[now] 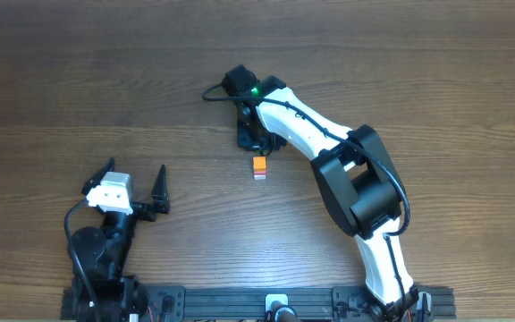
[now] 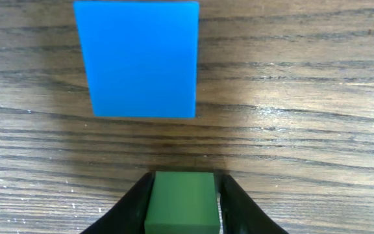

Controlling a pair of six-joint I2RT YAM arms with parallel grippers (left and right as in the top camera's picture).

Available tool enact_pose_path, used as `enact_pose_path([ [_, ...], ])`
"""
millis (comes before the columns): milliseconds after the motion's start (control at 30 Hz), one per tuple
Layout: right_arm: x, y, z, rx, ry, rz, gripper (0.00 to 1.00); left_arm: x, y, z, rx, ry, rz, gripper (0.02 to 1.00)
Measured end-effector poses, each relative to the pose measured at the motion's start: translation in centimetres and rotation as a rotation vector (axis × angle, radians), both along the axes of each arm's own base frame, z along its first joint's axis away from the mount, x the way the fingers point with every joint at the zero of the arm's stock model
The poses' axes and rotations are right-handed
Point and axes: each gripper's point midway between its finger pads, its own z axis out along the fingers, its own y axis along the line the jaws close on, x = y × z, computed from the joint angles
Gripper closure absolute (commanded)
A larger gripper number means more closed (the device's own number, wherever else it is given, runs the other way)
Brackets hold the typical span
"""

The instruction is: Stack Cubes

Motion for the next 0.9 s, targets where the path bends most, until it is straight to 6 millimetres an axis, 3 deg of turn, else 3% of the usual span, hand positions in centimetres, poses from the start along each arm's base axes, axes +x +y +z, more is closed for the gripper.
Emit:
enact_pose_path([
  [233, 0.0, 0.05, 0.0, 0.003, 0.001, -0.001, 0.781, 0.0, 0.0, 0.0, 0.0, 0.0, 0.0, 0.018],
  [900, -0.74, -0.3, 0.1, -0.012, 0.035, 0.001, 0.794, 0.0, 0.0, 0.0, 0.0, 0.0, 0.0, 0.02],
])
